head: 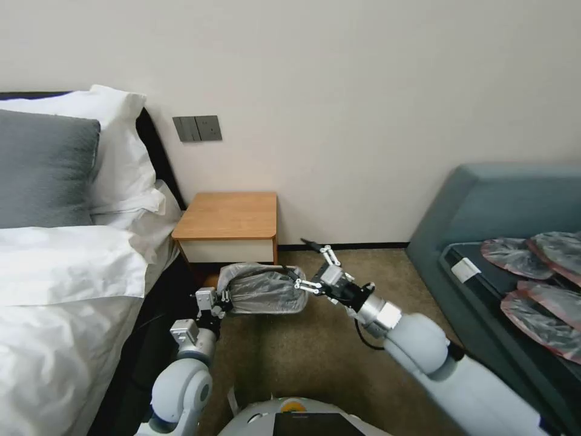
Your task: Pick up the garbage bag from the table and place it over the trash can.
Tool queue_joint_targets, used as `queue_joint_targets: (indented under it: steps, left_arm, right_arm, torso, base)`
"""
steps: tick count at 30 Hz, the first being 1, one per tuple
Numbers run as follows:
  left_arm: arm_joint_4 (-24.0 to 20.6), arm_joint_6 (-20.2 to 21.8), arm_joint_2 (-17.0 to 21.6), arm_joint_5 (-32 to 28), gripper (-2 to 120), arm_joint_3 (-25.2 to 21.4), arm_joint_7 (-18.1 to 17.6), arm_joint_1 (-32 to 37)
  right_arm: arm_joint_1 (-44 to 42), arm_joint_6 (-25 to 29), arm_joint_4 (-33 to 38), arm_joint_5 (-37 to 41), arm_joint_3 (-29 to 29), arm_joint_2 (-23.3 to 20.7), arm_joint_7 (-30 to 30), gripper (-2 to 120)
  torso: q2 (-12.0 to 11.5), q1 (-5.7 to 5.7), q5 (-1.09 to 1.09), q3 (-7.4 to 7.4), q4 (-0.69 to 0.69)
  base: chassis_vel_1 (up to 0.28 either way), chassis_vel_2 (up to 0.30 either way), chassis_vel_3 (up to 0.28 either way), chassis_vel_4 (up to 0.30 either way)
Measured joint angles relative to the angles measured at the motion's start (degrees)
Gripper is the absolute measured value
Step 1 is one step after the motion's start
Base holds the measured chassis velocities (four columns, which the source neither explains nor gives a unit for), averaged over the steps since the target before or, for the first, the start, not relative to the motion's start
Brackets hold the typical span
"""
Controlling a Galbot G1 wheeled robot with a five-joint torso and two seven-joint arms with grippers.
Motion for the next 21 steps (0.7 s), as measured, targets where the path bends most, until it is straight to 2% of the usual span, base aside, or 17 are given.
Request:
queue_joint_targets:
  steps: [1,3,4,5,6,8,9,12,13,18,21]
  left_arm:
    - [0.0,0.0,0.0,0.0,2,0.0,0.0,0.0]
    - [0.33,-0.17,-0.08,1.51,2,0.2,0.56,-0.06]
    - [0.51,-0.37,-0.17,2.45,2,0.27,0.89,-0.06]
    - [0.57,-0.49,-0.22,2.89,2,0.32,1.08,-0.05]
    - [0.57,-0.49,-0.22,2.89,2,0.32,1.08,-0.05]
    - [0.66,-0.68,-0.25,3.53,2,0.35,1.34,-0.03]
    - [0.66,-0.68,-0.25,3.53,2,0.35,1.34,-0.03]
    - [0.7,-0.78,0.17,3.8,2,0.15,1.45,-0.1]
    - [0.7,-0.78,0.17,3.8,2,0.15,1.45,-0.1]
    - [0.68,-0.82,0.16,3.82,2,0.02,1.45,-0.19]
    - [0.72,-1.04,-0.04,4.59,2,0.3,1.6,-0.07]
  right_arm:
    - [0.0,0.0,0.0,0.0,0.0,0.0,0.0,66]
    - [5.06,-3.8,-0.25,3.67,-4.54,-2.92,0.0,58]
    - [9.47,-6.73,-1.08,7.06,-8.92,-4.55,0.32,52]
    - [12.22,-7.96,-1.84,8.92,-11.77,-5.16,0.68,47]
    - [12.22,-7.96,-1.84,8.92,-11.77,-5.16,0.68,47]
    - [18.33,-10.34,-4.15,11.78,-18.0,-5.65,1.33,37]
    - [18.33,-10.34,-4.15,11.78,-18.0,-5.65,1.33,37]
    - [24.91,-12.28,-7.99,13.08,-25.43,-4.65,1.6,22]
    - [24.91,-12.28,-7.99,13.08,-25.43,-4.65,1.6,22]
    - [30.21,-13.52,-12.61,13.59,-33.17,-3.3,1.39,2]
    - [31.92,-13.75,-14.57,13.53,-36.48,-2.66,1.1,0]
  torso:
    - [0.0,0.0,0.0,0.0,0.0]
    - [0.0,0.0,0.0,0.0,0.0]
    - [0.0,0.0,-0.01,0.0,-0.02]
    - [0.0,0.0,0.0,0.0,-0.01]
    - [0.0,0.0,0.0,0.0,-0.01]
    - [0.0,0.0,0.0,0.0,0.0]
    - [0.0,0.0,0.0,0.0,0.0]
    - [0.0,0.01,0.0,0.0,-0.02]
    - [0.0,0.01,0.0,0.0,-0.02]
    - [-0.01,0.0,0.0,0.01,-0.01]
    - [0.0,0.0,-0.01,0.0,-0.02]
  base:
    - [0.0,0.0,0.0,0.0]
    - [0.0,0.0,0.0,0.0]
    - [0.0,0.0,0.0,0.0]
    - [0.0,0.0,0.0,0.0]
    - [0.0,0.0,0.0,0.0]
    - [0.0,0.0,0.0,0.0]
    - [0.0,0.0,0.0,0.0]
    - [0.0,0.0,0.0,0.0]
    - [0.0,0.0,0.0,0.0]
    - [0.0,0.0,0.0,0.0]
    - [0.0,0.0,0.0,0.0]
